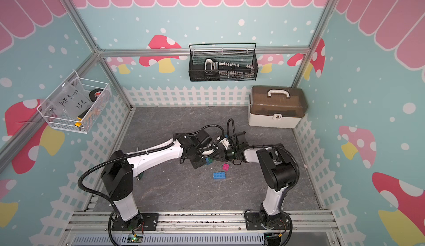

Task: Assemble a heart with lego
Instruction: Place the lego brick at the center of the board.

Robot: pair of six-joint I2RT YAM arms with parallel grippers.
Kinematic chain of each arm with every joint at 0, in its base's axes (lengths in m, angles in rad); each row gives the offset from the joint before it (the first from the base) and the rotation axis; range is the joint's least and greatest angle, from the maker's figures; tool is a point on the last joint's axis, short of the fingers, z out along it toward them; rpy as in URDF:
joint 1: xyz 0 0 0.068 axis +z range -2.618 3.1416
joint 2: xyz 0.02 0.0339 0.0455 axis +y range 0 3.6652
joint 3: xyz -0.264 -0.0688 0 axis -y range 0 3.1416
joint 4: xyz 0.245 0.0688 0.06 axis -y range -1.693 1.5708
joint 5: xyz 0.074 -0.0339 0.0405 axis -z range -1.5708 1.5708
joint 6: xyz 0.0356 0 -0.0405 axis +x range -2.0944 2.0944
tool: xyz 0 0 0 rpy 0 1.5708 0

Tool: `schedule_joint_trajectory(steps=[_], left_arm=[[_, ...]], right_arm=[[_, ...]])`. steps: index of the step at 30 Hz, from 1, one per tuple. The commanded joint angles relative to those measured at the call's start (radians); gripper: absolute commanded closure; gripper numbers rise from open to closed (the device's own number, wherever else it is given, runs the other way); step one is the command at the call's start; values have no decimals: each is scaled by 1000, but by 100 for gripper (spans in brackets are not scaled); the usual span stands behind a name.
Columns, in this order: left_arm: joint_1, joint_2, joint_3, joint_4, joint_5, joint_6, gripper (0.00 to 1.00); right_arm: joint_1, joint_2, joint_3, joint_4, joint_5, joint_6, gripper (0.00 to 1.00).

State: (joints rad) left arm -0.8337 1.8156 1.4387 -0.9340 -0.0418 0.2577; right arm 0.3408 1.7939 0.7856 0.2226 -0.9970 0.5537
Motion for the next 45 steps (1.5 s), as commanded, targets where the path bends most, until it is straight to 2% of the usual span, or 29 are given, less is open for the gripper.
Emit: schedule_joint_trajectory(steps=[1,6,10,12,15,17,19,21,25,29,32,35,40,45], left_arm=[[14,-46,-4,86,-20,-14,56],[41,-111,-62,182,-7,-77,43],[83,-197,-122,281,-18,-191,26],[108,-265,-167,320,-3,-263,26],[147,-418,-335,478,78,-396,25],[171,-549,-505,670,160,-474,25],[204,-652,-688,888,232,-536,19],[222,-693,-817,1063,245,-554,16],[218,-595,-924,1290,267,-543,15],[243,-456,-912,1411,329,-634,18],[314,-430,-947,1518,391,-760,22],[387,-387,-1004,1705,525,-927,27],[419,-235,-1029,1973,664,-1119,35],[460,-114,-1040,2200,733,-1304,42]], right_arm=[[5,13,-11,30,-28,2,85],[-2,13,-15,33,-16,8,86],[-6,12,-22,59,-2,29,87],[-8,10,-32,93,5,53,87],[-11,12,-45,140,9,87,87],[-13,12,-50,157,7,103,87],[-16,10,-50,176,4,122,87],[-17,4,-51,184,7,139,87],[-17,-2,-30,188,10,174,87],[-18,-6,-13,186,36,196,87],[-17,-2,-18,211,51,227,87],[-18,1,-20,235,58,248,87],[-16,-8,-26,279,76,285,87],[-16,-19,-35,309,112,310,87]])
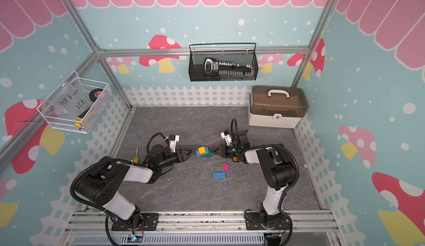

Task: Assemble a heart with lego
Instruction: Place the lego brick at the center of the board.

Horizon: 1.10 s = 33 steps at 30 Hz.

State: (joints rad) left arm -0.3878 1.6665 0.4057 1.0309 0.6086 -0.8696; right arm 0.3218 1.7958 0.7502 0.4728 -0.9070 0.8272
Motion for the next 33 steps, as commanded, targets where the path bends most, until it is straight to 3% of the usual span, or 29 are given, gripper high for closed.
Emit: schedule_joint_trajectory(steps=[1,4,9,19,24,33], left_arm=[[13,63,-7,274,91,-212,44],[13,140,-11,389,104,-295,48],[1,140,-1,386,104,-310,50],[-16,59,41,86,78,-184,53],[-14,45,57,42,69,-172,56],[-14,51,75,7,66,-161,75]], right_arm=[[3,-23,-6,75,32,47,87],[5,-29,-22,117,61,73,87],[10,-20,-38,148,82,86,87],[47,10,-34,222,85,134,87],[57,13,-38,229,88,138,87],[71,20,-60,245,83,141,86]])
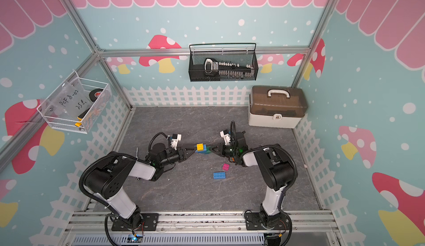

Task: Assemble a heart with lego
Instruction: Place the lego brick at the center of the board.

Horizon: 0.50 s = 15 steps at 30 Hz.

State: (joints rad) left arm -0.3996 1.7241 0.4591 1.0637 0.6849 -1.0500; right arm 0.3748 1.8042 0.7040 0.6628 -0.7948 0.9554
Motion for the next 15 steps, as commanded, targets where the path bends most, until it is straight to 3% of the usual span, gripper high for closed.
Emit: schedule_joint_trajectory(steps=[1,7,10,13,15], left_arm=[[-1,-4,21,-22,-9,17,77],[20,-1,14,-8,16,1,86],[50,3,3,-4,41,-12,86],[88,10,-9,2,85,-24,86],[111,10,-12,2,118,-33,87]], right_arm=[[18,13,-14,57,-28,13,85],[10,1,-20,43,-39,-10,63],[-12,-58,-10,-91,-30,-99,50],[-20,-166,66,-471,53,-341,43],[-20,-242,144,-782,198,-525,39]])
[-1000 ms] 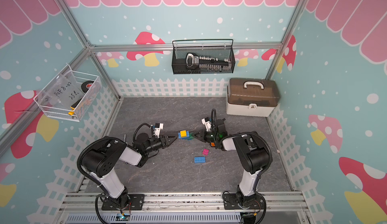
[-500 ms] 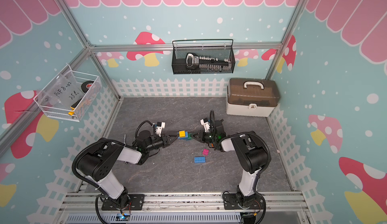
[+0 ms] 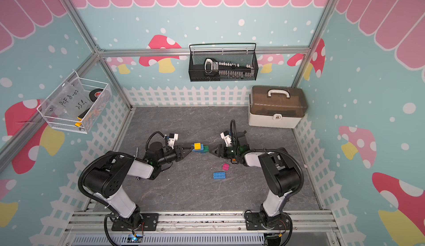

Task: Assemble a heart with lego
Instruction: Place the lego brick at the center of the board, then pick up the lego brick from the center of the board.

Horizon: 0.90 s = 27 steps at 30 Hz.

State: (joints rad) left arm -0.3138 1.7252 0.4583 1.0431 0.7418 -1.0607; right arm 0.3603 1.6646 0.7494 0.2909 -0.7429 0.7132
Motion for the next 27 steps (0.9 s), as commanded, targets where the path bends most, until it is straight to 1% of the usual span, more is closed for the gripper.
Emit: schedule_joint_trajectory(steps=[1,3,5,8,10,11,17,22,24,27], left_arm=[[33,8,-12,14,76,-22,87],[47,-5,-7,-54,105,-3,87],[54,-29,-2,-132,122,30,87],[52,-76,9,-269,103,95,87],[52,-91,10,-295,95,103,87],[51,-95,12,-295,98,97,87],[47,-92,13,-264,109,58,87],[47,-75,28,-270,117,39,87],[47,-73,35,-270,120,27,87],[48,-88,48,-316,116,38,87]], right_arm=[[-6,-132,124,-515,224,-342,39],[-4,-177,177,-711,422,-444,38],[-4,-192,208,-826,562,-496,38],[-4,-174,225,-916,662,-532,39],[-4,-145,225,-937,705,-544,42],[-4,-125,229,-945,714,-548,44],[3,-32,257,-953,775,-562,44],[12,1,271,-913,737,-583,51],[23,17,282,-904,740,-597,51],[31,52,310,-901,730,-616,48]])
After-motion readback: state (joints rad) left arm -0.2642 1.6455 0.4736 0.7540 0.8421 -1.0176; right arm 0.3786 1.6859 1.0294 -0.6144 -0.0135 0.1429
